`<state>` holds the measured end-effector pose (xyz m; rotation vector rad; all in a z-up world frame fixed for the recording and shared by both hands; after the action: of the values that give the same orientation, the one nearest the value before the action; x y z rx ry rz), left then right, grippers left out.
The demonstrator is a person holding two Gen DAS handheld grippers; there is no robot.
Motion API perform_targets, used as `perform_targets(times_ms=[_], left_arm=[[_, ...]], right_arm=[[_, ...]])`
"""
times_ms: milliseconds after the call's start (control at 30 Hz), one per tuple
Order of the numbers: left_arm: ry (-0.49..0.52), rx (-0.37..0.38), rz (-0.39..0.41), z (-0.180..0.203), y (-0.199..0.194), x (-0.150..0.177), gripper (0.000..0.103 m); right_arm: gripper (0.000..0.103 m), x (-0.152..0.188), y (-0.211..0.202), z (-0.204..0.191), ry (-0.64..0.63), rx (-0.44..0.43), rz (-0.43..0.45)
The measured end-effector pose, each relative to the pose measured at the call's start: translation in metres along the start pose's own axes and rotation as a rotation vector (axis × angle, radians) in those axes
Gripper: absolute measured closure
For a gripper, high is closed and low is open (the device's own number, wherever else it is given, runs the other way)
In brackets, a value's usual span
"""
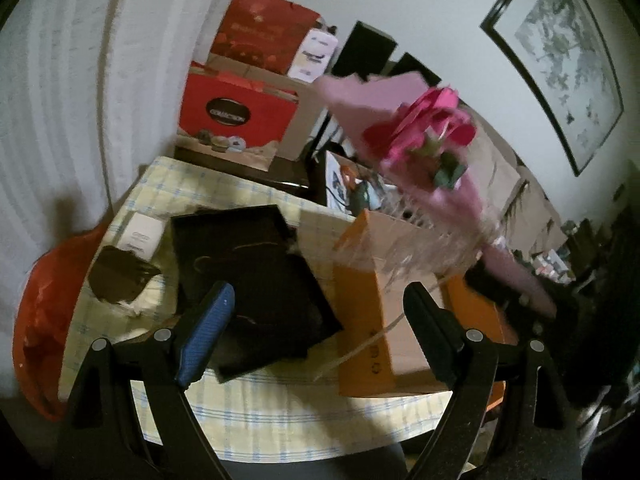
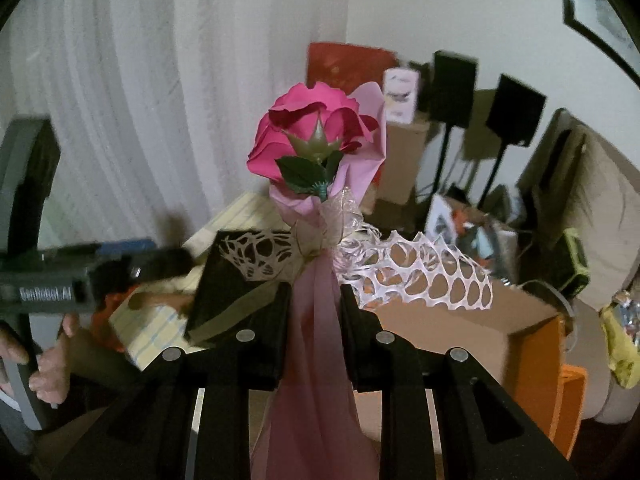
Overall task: Organize objects
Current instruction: 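Carry the bouquet into the orange box and open the right gripper while the left gripper grasps the black tray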
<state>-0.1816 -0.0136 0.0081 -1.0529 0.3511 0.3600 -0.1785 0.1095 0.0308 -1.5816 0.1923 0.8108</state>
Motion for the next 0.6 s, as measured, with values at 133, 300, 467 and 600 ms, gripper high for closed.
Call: perform_targets(times_ms=[133,300,467,600], left_arm=[[0.033,0.006,-0.018,0.022,0.011,0.003,0.018],[0.070,0.027,-0.044,0.053,0.029,0.006,0.018],[0.100,0.040,-0.068,0.078,0.049,0.011,0.018],[0.119,0.040,-0.095,0.091,0.067,0.018,0.018]], right_arm=[[0.080,-0.007,-0.011,0.032,0.010,0.055,0.027],[0.080,-0.010,-0.014,0.069,0.021,0.097,0.052],[0.080,0.004,0.002,0.086,-0.031,0.102,0.052],[0.080,0.020,0.025,0.094,-0.074,0.096,0.007]])
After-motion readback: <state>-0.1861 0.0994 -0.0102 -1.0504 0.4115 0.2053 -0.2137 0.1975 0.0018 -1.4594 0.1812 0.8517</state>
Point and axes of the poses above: each gripper's, at about its wrist camera, not at the fingertips, and y roughly the way its jaws point, z to its right, x to its underside, the point moved 10 cm from there along y, roughly the way its jaws point, and after that the axes turned 11 degrees about -z, right-handed, at the moved point
